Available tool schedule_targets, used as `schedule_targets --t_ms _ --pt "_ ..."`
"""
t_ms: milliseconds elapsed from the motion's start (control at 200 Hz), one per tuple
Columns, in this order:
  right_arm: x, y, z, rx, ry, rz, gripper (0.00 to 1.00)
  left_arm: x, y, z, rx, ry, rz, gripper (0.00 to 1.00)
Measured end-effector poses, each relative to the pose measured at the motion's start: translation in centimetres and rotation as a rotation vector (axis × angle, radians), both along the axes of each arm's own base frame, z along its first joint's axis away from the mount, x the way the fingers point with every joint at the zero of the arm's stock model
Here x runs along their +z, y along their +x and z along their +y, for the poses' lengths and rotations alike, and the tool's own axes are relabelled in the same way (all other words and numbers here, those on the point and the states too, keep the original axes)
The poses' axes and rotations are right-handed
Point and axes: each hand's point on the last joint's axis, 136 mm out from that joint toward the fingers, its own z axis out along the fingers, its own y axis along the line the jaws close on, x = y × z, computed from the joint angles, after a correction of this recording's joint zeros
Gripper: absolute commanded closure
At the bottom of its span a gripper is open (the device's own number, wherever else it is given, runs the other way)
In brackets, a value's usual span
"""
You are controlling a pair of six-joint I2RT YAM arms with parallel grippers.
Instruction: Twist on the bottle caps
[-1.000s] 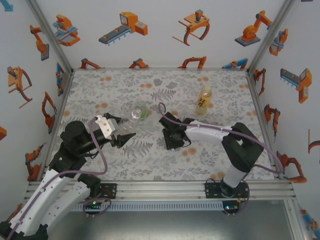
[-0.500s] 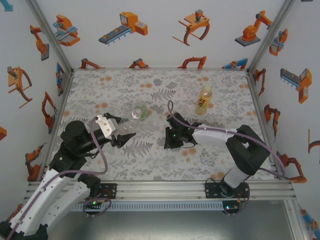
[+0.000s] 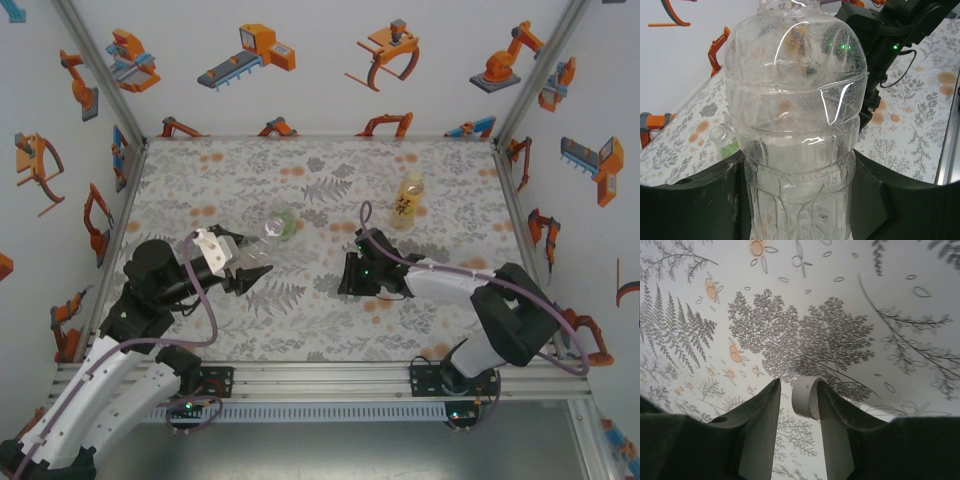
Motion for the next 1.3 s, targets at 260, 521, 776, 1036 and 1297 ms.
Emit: schedule_targets --t_ms 260,521,776,1036,1297 --pt "-0.1 1.0 -2.6 -0.081 0.059 -0.031 0.77 -0.3 0.2 -0.2 0.000 0.007 0.011 1.00" --pt "0.1 0.7 -0.8 -0.070 0.268 0.001 0.80 -0.4 0.3 -0.2 0.000 0.009 0.014 1.00" --pt "-0.2 0.9 0.1 -0.068 0.341 0.043 0.60 -0.4 0.3 -0.2 0.000 0.009 0.014 1.00" --pt "0.2 1.2 -2.0 -0.090 0.208 -0.013 0.54 -0.5 0.3 -0.2 0.000 0.009 0.015 1.00" --pt "1.6 0.7 -2.8 -0.048 -0.018 -0.051 0.51 -0.6 0.4 -0.3 0.000 0.014 0.022 1.00"
